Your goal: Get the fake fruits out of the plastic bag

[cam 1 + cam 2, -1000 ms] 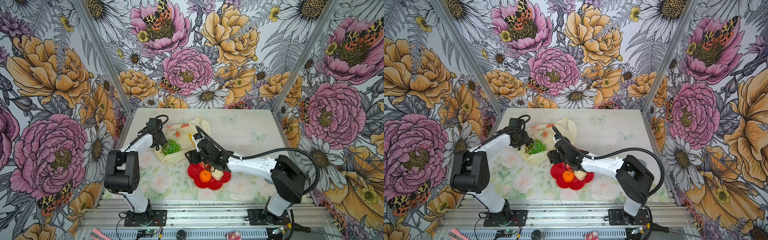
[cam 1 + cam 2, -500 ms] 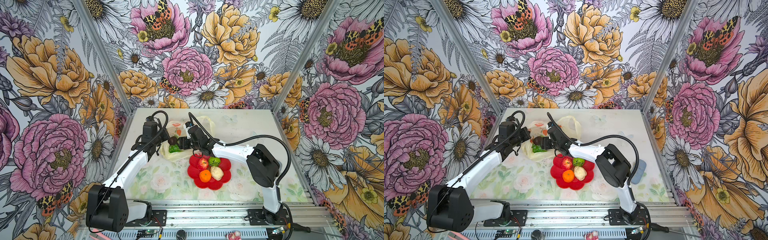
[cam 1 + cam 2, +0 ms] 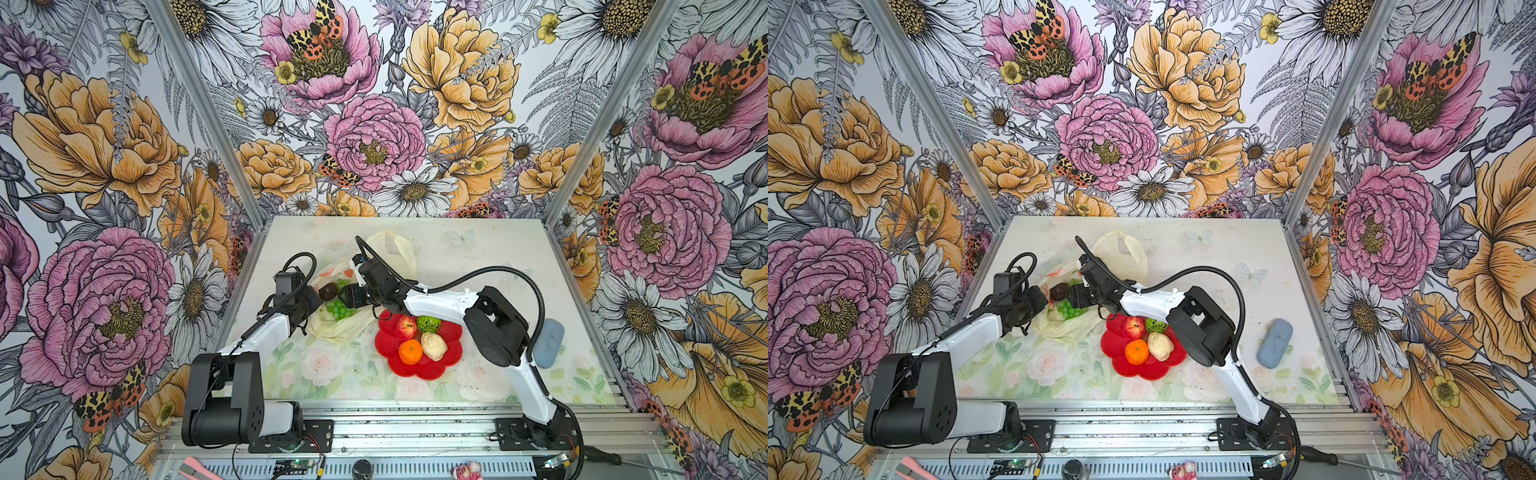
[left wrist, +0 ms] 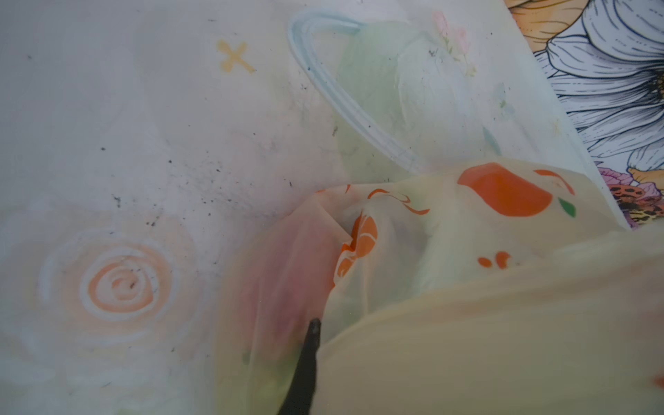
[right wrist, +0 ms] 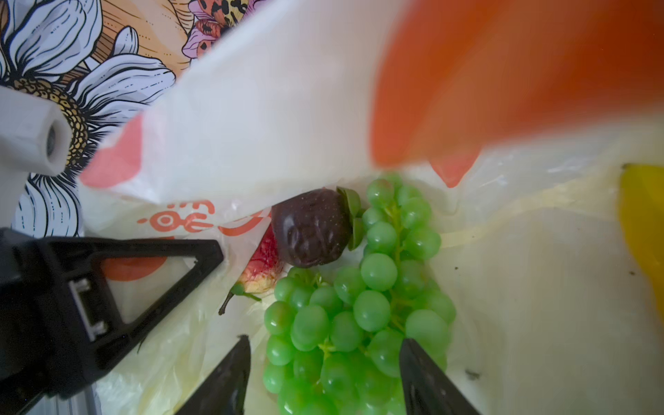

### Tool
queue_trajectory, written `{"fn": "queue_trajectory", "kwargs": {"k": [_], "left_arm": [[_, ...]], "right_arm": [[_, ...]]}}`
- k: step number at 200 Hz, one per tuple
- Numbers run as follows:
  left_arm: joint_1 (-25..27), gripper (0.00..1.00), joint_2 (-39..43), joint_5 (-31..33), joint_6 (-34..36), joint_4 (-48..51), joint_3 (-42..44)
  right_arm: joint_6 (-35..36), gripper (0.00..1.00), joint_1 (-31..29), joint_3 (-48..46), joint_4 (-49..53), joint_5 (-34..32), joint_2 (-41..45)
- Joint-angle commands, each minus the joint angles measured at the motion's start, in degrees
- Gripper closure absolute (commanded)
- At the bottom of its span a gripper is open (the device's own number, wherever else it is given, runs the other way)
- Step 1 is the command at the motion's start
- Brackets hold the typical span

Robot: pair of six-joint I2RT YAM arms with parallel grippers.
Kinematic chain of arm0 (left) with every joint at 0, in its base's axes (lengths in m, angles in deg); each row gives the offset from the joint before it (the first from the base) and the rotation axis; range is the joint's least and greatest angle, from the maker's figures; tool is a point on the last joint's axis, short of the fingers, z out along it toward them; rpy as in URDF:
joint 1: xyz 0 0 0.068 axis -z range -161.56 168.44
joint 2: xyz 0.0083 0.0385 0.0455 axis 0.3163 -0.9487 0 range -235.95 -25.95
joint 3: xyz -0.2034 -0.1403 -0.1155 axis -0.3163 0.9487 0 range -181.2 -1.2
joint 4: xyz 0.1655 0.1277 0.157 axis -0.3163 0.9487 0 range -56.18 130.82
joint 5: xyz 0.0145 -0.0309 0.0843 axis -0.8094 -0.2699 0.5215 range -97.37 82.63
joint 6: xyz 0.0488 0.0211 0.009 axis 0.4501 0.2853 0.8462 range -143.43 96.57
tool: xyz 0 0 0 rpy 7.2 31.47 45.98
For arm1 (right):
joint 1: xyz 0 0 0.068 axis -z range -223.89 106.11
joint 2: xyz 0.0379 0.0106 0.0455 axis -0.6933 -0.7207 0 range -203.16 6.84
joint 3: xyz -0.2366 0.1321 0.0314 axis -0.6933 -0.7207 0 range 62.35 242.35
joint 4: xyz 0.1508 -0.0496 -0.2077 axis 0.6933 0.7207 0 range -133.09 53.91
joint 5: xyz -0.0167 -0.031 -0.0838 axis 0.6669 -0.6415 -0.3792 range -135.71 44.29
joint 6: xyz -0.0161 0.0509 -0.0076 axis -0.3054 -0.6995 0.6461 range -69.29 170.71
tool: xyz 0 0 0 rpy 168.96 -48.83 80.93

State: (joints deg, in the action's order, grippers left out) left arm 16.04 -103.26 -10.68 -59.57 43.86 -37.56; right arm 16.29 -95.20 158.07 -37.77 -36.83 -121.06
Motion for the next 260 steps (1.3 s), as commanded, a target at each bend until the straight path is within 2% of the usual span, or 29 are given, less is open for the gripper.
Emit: {"fn": "queue_trajectory", "kwargs": {"k": [1, 64, 102, 144, 193, 260], "left_arm": [[-2.4, 1.0, 1.0, 2.1, -1.6, -2.0, 2.1], [-5.5, 1.0, -6.7, -0.2, -2.4, -2.3, -0.4], [-5.9, 1.0, -12.6, -3.6, -2.3, -2.1, -3.1], [-4.1, 1.0, -11.6, -4.7, -1.6, -3.9, -2.8], [-0.2, 1.0, -10.1, -3.2, -1.4, -4.6, -2.7], [2.1, 1.0, -2.4, -0.8, -3.5, -5.5, 0.8]], "right_arm": [[3.1, 0.33, -1.4, 3.6, 1.0, 0.3, -1.3], [5.5, 0.33, -2.1, 12.2, 3.0, 0.7, -7.2], [7.1, 0.33, -1.9, 20.6, 7.4, -1.8, -13.1], [8.0, 0.33, -1.0, 26.9, 9.7, -3.6, -17.1], [7.8, 0.34, 0.0, 32.5, 12.8, -5.2, -20.8], [8.4, 0.34, 0.5, 34.4, 15.0, -6.8, -22.9]]}}
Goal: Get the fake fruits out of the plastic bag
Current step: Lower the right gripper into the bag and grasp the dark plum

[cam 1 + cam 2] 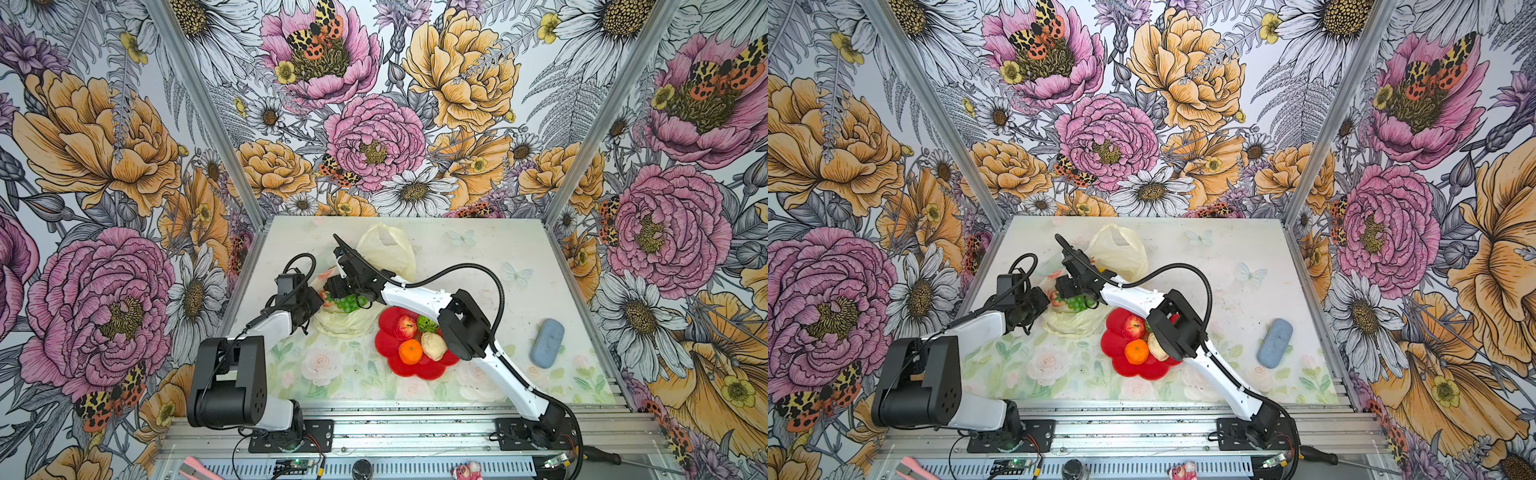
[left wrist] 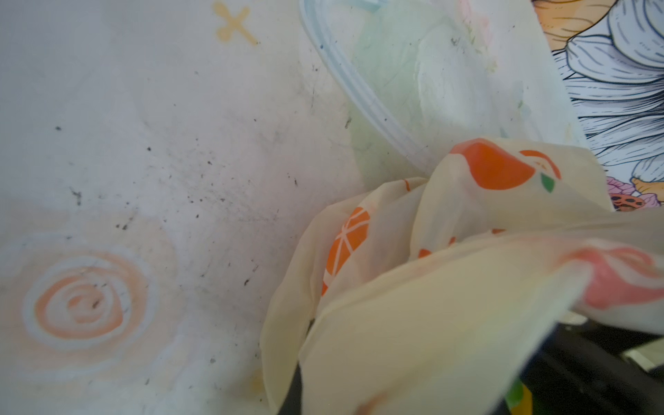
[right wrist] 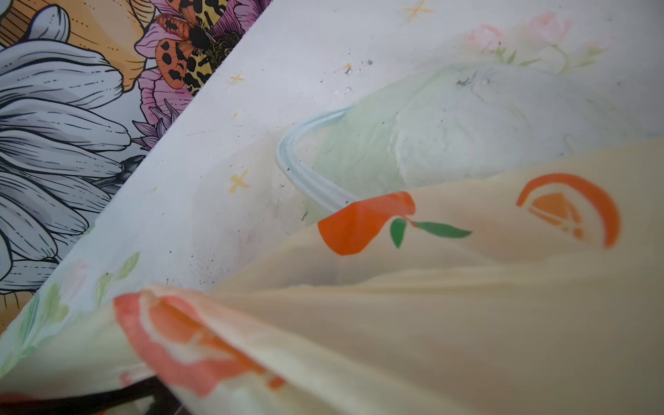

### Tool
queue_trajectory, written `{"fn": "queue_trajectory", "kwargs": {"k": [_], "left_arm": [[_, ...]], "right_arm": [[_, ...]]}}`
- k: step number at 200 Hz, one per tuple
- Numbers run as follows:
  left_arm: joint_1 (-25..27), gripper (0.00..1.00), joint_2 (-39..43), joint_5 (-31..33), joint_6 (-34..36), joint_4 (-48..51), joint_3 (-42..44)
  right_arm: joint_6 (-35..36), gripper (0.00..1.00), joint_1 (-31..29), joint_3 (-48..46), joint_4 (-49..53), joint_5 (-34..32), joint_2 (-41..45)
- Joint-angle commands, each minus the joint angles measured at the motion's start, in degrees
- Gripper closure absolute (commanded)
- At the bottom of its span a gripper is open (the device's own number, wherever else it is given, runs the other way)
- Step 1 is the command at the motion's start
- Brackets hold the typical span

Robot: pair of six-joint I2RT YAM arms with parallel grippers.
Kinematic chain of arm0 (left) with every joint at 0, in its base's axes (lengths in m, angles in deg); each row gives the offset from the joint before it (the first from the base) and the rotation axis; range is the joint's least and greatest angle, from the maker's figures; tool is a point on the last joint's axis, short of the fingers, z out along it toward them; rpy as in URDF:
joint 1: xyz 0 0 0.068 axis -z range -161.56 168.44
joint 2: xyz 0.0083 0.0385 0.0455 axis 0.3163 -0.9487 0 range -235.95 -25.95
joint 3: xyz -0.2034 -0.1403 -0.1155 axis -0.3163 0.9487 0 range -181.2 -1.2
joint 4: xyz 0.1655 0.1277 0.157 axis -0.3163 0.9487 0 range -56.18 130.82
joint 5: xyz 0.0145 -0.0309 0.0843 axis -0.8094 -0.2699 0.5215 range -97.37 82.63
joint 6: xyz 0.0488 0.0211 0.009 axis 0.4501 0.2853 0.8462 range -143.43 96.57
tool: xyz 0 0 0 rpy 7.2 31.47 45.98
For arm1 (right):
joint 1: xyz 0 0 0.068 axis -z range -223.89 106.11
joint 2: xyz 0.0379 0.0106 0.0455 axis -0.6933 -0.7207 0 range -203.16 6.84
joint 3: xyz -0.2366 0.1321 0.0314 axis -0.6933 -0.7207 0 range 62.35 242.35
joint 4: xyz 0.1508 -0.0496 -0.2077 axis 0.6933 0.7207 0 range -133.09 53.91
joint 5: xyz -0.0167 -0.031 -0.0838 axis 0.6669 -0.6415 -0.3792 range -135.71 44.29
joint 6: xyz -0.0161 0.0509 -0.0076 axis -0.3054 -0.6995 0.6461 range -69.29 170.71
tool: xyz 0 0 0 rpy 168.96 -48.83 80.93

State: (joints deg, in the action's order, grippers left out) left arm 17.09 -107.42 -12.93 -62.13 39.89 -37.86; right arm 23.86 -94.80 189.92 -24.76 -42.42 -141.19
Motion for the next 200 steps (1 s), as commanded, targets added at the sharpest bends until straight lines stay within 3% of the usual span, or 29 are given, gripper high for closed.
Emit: {"fn": "queue_trajectory", "kwargs": {"k": [1, 102, 200], "left_arm": [[1.0, 1.0, 1.7, 1.5, -1.0, -1.5, 1.1], [4.0, 1.0, 11.7, 4.8, -4.0, -2.0, 7.5], [2.2, 1.0, 5.7, 5.0, -1.7, -1.1, 4.7]], "right_arm": [[0.8, 0.34, 0.1, 2.7, 2.1, -1.2, -2.8], [0.1, 0.25, -0.6, 11.7, 7.4, -1.6, -9.8], [-0.3, 0.29, -1.4, 6.3, 12.1, -6.2, -5.9]]}}
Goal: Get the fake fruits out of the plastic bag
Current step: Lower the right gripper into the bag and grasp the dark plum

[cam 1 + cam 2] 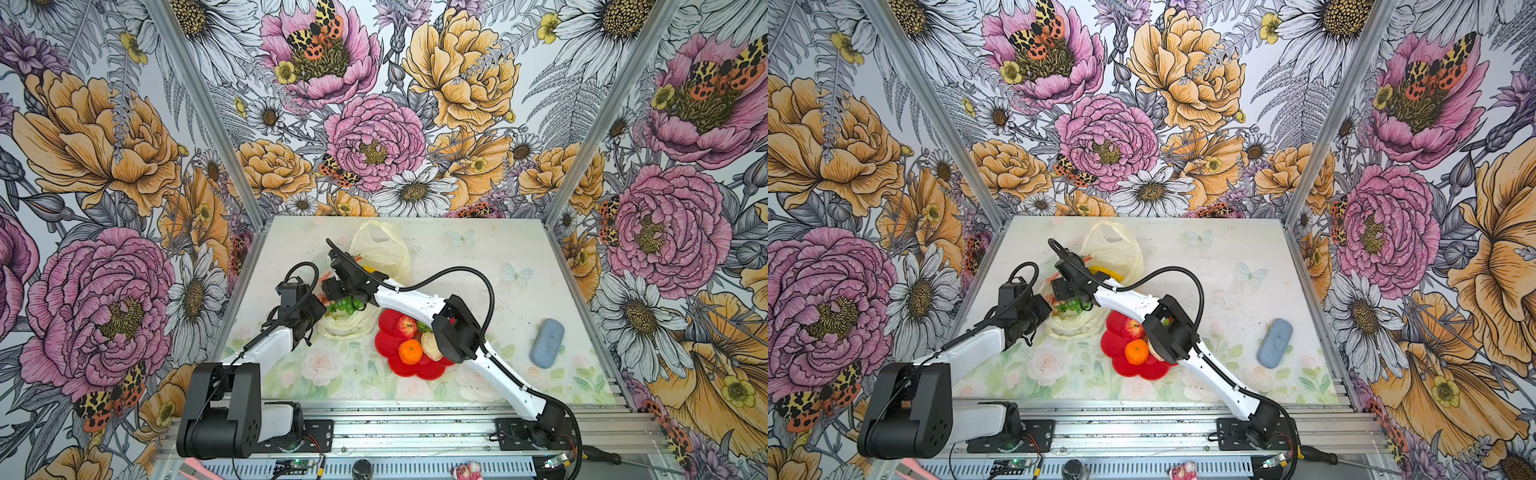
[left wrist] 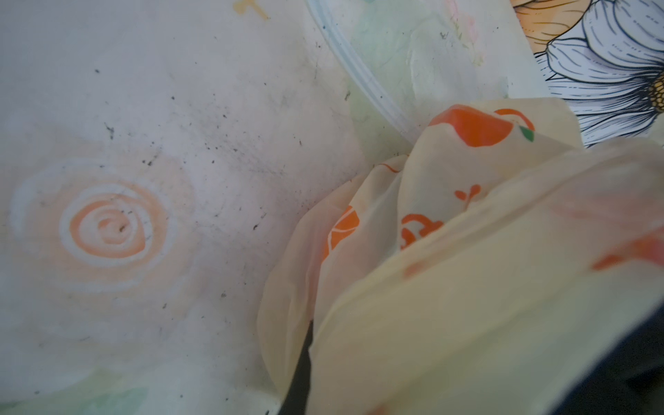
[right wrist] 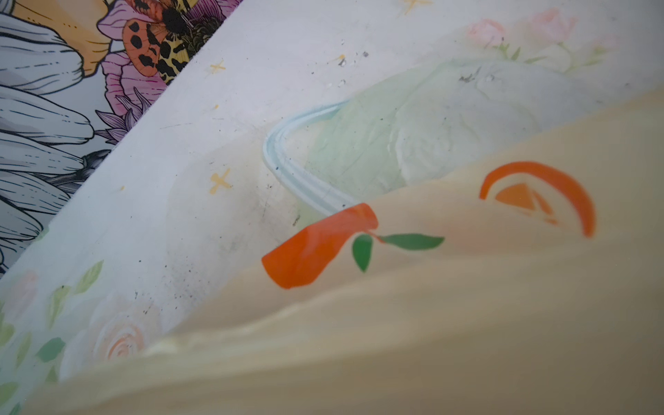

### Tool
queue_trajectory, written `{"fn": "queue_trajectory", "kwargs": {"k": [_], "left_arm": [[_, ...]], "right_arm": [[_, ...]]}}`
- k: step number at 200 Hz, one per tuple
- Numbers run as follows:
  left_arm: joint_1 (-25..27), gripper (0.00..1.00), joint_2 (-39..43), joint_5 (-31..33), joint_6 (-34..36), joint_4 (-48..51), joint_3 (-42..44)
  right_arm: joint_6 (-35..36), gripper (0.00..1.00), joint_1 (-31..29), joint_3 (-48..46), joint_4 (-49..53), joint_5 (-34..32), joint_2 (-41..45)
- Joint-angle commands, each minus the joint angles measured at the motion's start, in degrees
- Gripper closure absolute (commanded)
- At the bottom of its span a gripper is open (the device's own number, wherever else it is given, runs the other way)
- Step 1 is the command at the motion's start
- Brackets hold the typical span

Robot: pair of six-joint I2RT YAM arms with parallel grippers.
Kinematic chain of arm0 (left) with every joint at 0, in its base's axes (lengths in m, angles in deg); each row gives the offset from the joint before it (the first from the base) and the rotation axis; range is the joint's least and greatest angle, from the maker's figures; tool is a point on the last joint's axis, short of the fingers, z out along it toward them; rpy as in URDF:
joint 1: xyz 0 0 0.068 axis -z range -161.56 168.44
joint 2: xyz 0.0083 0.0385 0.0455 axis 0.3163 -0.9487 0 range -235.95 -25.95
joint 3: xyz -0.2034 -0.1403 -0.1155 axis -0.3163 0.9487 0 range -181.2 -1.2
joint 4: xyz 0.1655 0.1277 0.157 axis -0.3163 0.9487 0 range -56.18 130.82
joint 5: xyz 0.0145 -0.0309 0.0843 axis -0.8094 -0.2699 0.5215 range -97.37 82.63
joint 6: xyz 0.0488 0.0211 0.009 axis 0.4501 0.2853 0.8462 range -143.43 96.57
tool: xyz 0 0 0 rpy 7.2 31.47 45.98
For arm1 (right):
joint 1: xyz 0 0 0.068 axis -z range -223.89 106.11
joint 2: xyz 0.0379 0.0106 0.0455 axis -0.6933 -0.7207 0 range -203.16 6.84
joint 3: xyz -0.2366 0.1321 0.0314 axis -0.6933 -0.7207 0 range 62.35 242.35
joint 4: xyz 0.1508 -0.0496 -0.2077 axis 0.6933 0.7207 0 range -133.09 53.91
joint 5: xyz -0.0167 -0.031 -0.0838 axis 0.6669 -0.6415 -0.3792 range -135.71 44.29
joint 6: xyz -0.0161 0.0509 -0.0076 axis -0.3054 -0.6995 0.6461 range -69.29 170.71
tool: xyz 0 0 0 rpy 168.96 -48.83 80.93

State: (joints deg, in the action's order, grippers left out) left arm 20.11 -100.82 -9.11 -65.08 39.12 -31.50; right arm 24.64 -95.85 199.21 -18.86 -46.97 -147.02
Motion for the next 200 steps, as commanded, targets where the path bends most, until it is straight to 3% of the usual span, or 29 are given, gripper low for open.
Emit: {"fn": "queue_trajectory", "kwargs": {"k": [1, 68, 134, 200], "left_arm": [[-0.8, 1.0, -1.0, 1.2, 1.2, -0.3, -1.7], [-1.5, 1.0, -0.8, 1.4, 2.0, -0.2, -1.6], [-2.6, 1.0, -3.4, -0.9, 3.0, -0.4, -3.3], [-4.6, 1.0, -5.6, -3.3, 2.5, -1.1, -6.6]], "right_arm": [[-1.1, 0.29, -0.5, -3.0, 6.2, -1.7, 0.0], [-2.0, 0.44, -0.4, -1.8, 6.1, 0.2, 0.4], [-1.0, 0.47, -0.4, -3.4, 5.2, 3.8, 6.6], [-0.9, 0.47, -0.7, -20.8, -5.0, 4.8, 18.6]]}}
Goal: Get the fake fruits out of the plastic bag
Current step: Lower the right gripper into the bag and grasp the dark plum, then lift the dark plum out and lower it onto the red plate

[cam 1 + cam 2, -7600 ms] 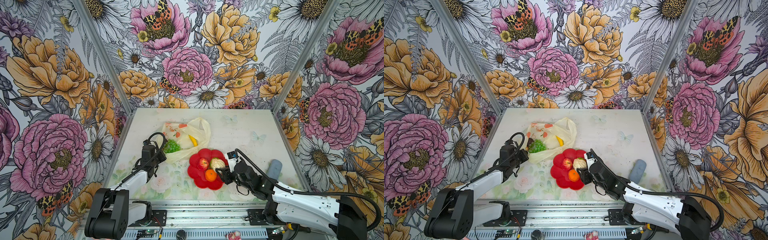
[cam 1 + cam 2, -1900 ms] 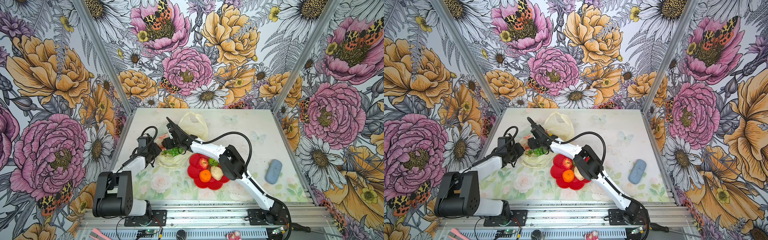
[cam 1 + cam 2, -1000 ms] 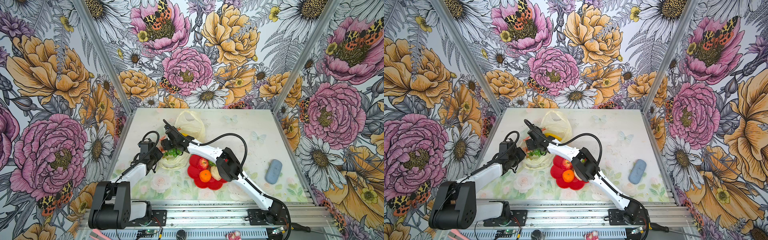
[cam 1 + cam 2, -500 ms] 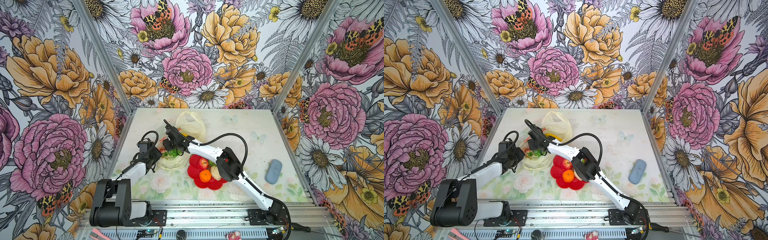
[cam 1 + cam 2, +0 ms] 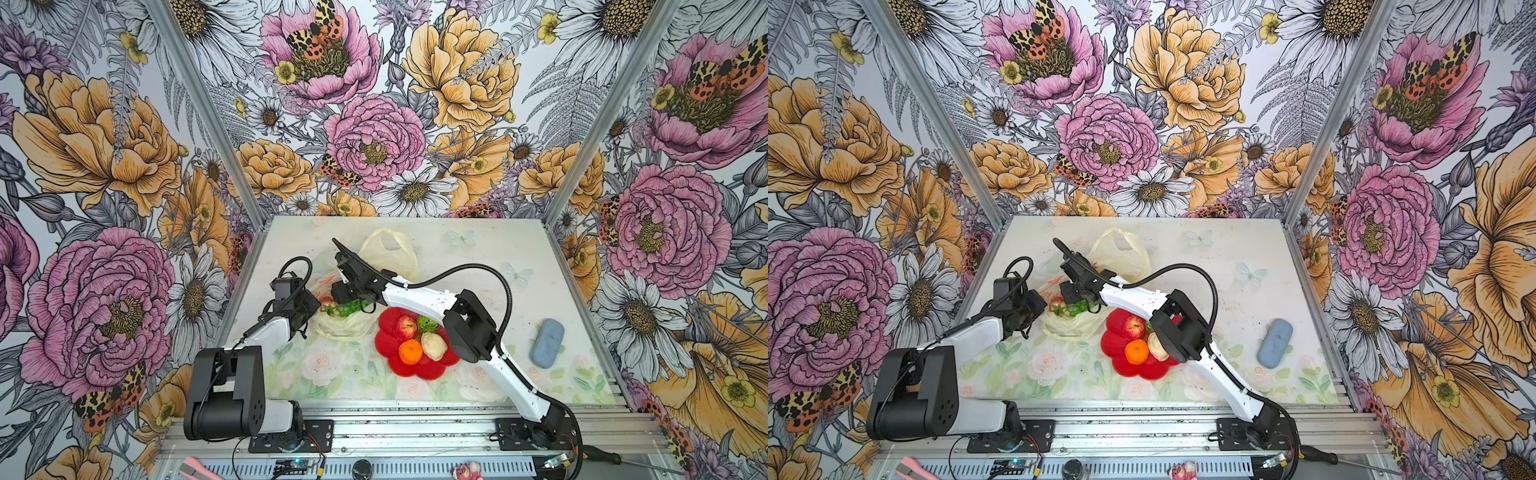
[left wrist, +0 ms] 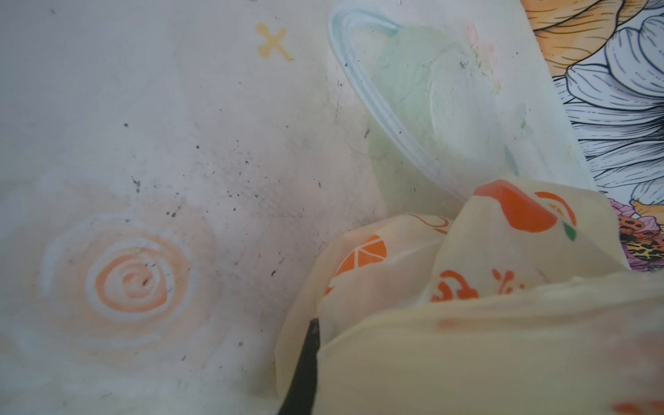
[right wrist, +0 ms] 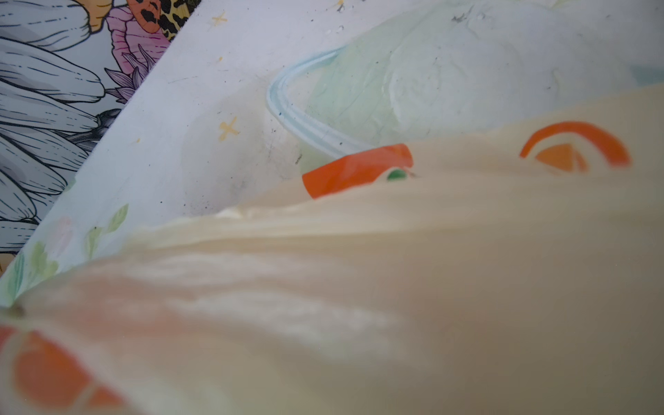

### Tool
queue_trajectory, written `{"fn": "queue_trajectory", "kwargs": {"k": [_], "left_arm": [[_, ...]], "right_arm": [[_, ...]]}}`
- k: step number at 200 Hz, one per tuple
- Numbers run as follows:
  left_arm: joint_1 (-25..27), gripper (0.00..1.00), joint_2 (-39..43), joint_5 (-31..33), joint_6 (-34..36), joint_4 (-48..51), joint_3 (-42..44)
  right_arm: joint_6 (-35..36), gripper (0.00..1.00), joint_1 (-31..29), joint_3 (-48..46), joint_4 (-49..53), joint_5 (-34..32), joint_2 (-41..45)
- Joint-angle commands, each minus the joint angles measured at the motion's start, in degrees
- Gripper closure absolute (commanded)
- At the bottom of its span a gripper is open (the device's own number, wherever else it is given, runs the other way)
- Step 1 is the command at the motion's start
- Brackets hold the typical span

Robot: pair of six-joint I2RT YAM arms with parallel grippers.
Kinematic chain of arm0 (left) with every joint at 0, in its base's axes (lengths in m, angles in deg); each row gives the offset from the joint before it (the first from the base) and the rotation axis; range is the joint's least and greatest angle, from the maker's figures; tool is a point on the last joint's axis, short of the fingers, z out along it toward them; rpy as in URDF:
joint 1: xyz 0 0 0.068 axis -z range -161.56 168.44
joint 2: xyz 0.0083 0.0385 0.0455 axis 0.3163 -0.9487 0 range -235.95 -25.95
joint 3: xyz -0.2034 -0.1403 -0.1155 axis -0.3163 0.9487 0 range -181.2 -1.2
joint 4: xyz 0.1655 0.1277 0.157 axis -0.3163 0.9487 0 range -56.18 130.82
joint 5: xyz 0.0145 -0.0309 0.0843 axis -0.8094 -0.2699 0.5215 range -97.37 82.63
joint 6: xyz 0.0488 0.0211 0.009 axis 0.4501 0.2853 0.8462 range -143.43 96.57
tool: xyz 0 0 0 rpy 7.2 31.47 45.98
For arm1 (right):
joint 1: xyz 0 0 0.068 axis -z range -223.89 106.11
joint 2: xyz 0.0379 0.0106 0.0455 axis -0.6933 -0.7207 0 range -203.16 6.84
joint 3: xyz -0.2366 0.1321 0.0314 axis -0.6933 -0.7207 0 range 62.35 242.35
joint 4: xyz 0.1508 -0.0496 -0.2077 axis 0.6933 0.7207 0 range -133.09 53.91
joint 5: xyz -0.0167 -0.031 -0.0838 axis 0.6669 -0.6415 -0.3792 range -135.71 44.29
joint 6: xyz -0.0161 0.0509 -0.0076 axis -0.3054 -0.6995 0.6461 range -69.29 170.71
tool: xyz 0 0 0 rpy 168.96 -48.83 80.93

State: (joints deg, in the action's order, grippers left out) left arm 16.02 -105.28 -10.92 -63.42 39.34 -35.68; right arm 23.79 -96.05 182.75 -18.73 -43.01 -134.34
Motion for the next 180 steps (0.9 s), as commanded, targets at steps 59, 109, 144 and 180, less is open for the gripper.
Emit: {"fn": "queue_trajectory", "kwargs": {"k": [59, 109, 144, 180], "left_arm": [[-0.4, 1.0, -4.0, -1.0, 0.5, -0.8, -5.1], [-0.6, 1.0, -4.8, -0.8, 0.5, -1.0, -4.8], [-0.6, 1.0, -5.2, -1.3, 0.5, -1.6, -4.7], [-0.6, 1.0, -4.9, -1.3, 0.8, -2.0, -4.1]], "right_arm": [[0.7, 0.47, -1.1, -18.0, -15.2, 0.9, 15.0], [2.2, 0.48, -1.7, -31.3, -21.8, -0.5, 25.6], [2.5, 0.48, -2.1, -40.1, -24.6, -1.8, 32.8], [3.9, 0.48, -3.0, -49.1, -26.8, -5.3, 40.0]]}}
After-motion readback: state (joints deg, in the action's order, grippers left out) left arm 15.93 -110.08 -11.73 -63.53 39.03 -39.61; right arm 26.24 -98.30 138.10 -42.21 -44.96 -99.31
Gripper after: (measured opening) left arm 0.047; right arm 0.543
